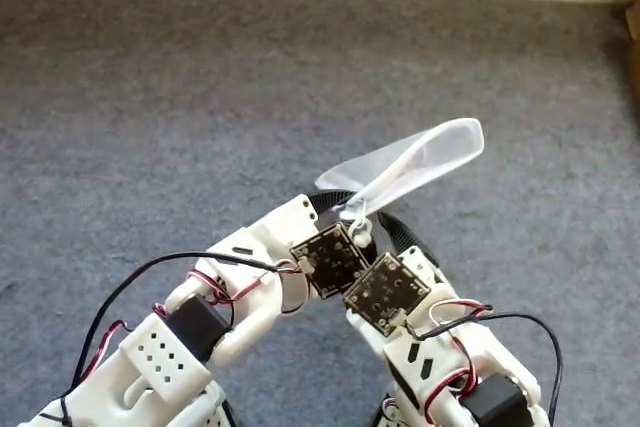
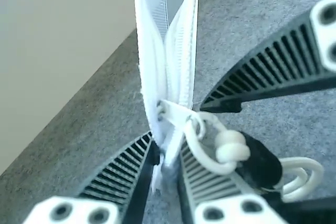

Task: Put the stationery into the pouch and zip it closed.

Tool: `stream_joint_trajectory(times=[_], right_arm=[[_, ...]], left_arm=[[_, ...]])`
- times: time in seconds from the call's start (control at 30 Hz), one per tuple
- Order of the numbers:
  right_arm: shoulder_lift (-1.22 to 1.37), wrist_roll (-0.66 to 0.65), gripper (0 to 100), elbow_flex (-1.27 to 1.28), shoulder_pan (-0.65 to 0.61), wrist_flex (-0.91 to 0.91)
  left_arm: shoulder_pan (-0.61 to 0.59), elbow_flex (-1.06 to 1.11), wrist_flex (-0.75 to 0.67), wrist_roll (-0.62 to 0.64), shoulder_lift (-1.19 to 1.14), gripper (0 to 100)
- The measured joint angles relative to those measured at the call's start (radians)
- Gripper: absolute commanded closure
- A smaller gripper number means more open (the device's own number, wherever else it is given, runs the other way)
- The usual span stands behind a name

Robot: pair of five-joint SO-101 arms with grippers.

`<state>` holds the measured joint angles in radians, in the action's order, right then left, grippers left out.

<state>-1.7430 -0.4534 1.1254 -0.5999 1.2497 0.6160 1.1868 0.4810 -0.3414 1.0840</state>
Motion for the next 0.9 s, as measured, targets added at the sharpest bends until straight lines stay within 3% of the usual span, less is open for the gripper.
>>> stream_joint_trajectory(times=[0.13,0.33,0.47,0.9], right_arm=[[0.0,0.0,89.4,0.015,0.0,0.0],[0.0,-0.034,91.4,0.017,0.002,-0.002],[0.0,-0.064,99.7,0.017,0.003,-0.002],[0.0,-0.115,99.2,-0.1,0.181,0.026]], left_arm=[[0.0,0.0,0.0,0.0,0.0,99],[0.0,0.0,0.003,0.0,0.0,99],[0.0,0.0,0.006,0.0,0.0,99],[0.002,0.0,0.006,0.0,0.0,99]])
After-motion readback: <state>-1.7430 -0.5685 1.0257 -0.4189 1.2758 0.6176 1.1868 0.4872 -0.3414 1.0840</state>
